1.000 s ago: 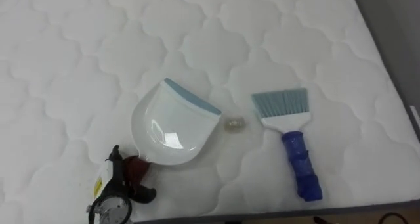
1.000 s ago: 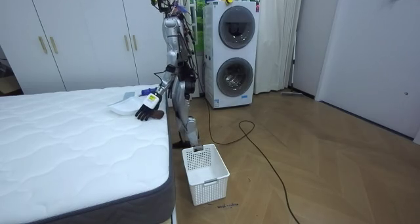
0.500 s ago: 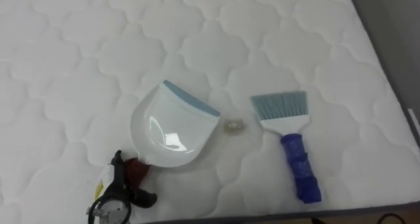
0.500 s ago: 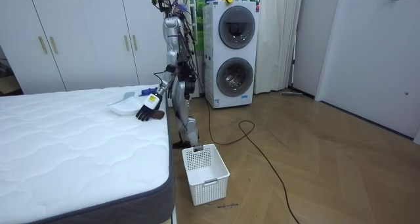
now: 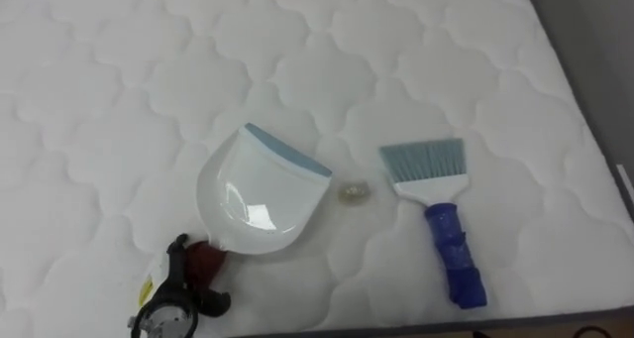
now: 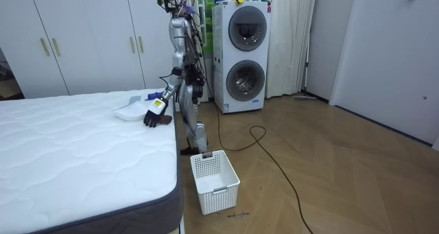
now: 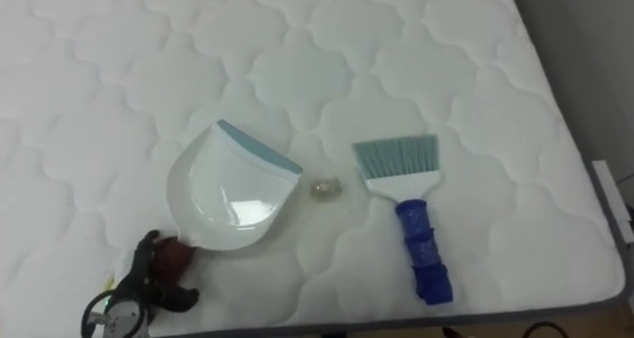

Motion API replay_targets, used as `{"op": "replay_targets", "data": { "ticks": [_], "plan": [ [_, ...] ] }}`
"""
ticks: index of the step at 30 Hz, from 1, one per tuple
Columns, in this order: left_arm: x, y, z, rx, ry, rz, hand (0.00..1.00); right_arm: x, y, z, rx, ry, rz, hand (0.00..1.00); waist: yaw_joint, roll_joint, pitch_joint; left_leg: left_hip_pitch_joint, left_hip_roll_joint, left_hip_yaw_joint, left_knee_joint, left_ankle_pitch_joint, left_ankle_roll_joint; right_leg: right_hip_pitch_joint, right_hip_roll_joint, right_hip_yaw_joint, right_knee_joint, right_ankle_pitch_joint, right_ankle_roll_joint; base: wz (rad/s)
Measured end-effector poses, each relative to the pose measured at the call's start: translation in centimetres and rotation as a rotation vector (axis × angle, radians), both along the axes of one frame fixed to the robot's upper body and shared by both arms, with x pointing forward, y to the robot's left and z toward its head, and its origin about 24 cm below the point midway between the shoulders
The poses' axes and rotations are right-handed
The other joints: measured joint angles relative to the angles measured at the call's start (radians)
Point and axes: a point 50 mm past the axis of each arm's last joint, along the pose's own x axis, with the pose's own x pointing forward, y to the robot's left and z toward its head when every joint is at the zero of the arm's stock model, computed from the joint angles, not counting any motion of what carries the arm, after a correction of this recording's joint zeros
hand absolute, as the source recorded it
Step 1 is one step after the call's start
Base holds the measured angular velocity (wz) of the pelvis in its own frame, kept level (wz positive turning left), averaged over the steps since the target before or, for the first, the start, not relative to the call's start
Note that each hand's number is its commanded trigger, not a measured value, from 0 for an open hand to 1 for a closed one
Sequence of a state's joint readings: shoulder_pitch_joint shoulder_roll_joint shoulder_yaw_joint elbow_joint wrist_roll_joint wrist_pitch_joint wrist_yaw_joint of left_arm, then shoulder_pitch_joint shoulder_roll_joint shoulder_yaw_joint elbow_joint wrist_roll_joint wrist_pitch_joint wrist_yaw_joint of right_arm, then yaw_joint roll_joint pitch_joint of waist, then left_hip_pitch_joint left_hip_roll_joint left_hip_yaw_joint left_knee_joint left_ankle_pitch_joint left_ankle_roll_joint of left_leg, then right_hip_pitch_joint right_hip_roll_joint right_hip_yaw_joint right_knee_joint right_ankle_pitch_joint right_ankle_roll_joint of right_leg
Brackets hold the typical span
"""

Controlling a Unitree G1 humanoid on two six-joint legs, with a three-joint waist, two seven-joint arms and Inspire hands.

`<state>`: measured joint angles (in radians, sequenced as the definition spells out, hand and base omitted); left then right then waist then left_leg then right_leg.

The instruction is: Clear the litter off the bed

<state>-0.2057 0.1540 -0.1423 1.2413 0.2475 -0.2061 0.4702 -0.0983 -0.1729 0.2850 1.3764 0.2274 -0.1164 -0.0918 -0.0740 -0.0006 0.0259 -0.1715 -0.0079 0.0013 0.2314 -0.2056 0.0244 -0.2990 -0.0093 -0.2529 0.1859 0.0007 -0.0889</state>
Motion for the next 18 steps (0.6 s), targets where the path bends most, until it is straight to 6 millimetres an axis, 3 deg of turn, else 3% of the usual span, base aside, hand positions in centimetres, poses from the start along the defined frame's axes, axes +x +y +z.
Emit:
{"op": "replay_targets", "data": {
  "ticks": [5, 18],
  "plan": [
    [0.07, 1.11, 0.08, 0.044, 0.045, 0.019, 1.0, 0.51, -0.06, 0.14, -0.01, -0.001, 0.03, 0.0, -0.003, 0.002, 0.0009, 0.007, 0.0, 0.017, -0.021, 0.002, 0.004, -0.009, -0.001, 0.005, 0.001, -0.002, 0.002, -0.09],
    [0.19, 1.04, -0.08, 0.045, 0.092, 0.0, 1.0, 0.2, 0.07, 0.02, -0.004, 0.008, 0.02, 0.0, -0.005, -0.015, 0.0036, 0.012, -0.003, 0.042, -0.027, 0.009, 0.013, -0.013, -0.015, 0.003, 0.012, -0.019, 0.018, 0.0]
  ]
}}
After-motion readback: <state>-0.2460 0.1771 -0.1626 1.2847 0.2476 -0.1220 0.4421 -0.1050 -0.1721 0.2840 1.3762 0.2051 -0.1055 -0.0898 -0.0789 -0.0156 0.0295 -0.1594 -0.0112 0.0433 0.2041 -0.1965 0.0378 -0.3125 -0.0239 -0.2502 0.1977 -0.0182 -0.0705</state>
